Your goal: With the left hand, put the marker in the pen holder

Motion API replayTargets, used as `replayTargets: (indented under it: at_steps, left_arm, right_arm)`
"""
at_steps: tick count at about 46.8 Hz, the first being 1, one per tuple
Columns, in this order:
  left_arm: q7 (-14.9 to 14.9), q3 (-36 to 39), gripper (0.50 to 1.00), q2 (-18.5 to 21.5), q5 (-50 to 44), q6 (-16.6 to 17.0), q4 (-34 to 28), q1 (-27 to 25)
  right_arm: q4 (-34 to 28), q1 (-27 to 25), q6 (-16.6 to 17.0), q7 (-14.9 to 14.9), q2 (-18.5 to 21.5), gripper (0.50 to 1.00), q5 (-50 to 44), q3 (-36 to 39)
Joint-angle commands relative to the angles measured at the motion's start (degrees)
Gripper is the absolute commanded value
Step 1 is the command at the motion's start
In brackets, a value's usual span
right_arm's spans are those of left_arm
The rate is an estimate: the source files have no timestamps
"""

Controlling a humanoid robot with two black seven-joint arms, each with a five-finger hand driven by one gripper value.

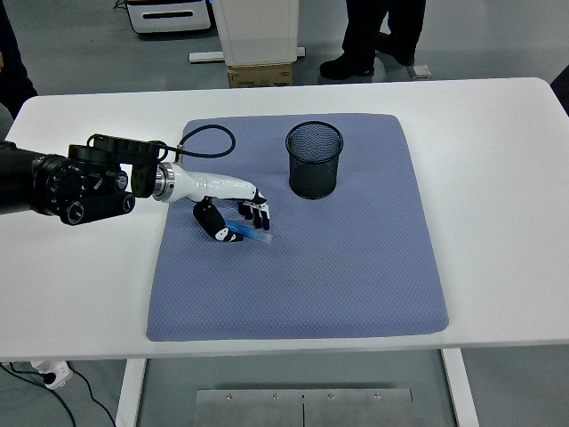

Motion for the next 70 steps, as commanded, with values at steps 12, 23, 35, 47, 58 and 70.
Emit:
replayTargets:
  at_steps: [12,23,35,47,58,70]
  left_arm:
    - [0.0,-0.07,0.631,-0.01,0.55,0.53,-0.01,0.1]
    - [0.0,0.02,0.587,-0.01,1.78,1.32,-0.01,0.53]
    - [0.0,0.02,0.517,-0.01,1.86,2.29,-0.01,0.53]
    - [-0.09,-0.07,0.5,0.08,1.95,2.29,-0.01,0.62]
    - [0.0,-0.07,0.5,0.43,1.16,1.67,0.07,0.27]
    - [-0.09,-0.33,0.5,0.78,-0.33,1.49,0.07,-0.78]
  right_arm:
    - [0.0,0.0,0.0,0.03,0.0,1.0,0.0,0.0]
    - [0.0,0.0,0.0,0.03,0.0,1.0,-0.09,0.0]
    - [0.0,0.0,0.0,0.03,0.0,1.0,-0.09,0.0]
    - [0.0,0.0,0.0,-0.06,0.0,1.0,-0.09,0.0]
    - [0.0,0.0,0.0,-0.05,0.0,1.0,0.0,0.0]
    - [0.0,0.0,0.0,0.03,0.0,1.0,0.0,0.0]
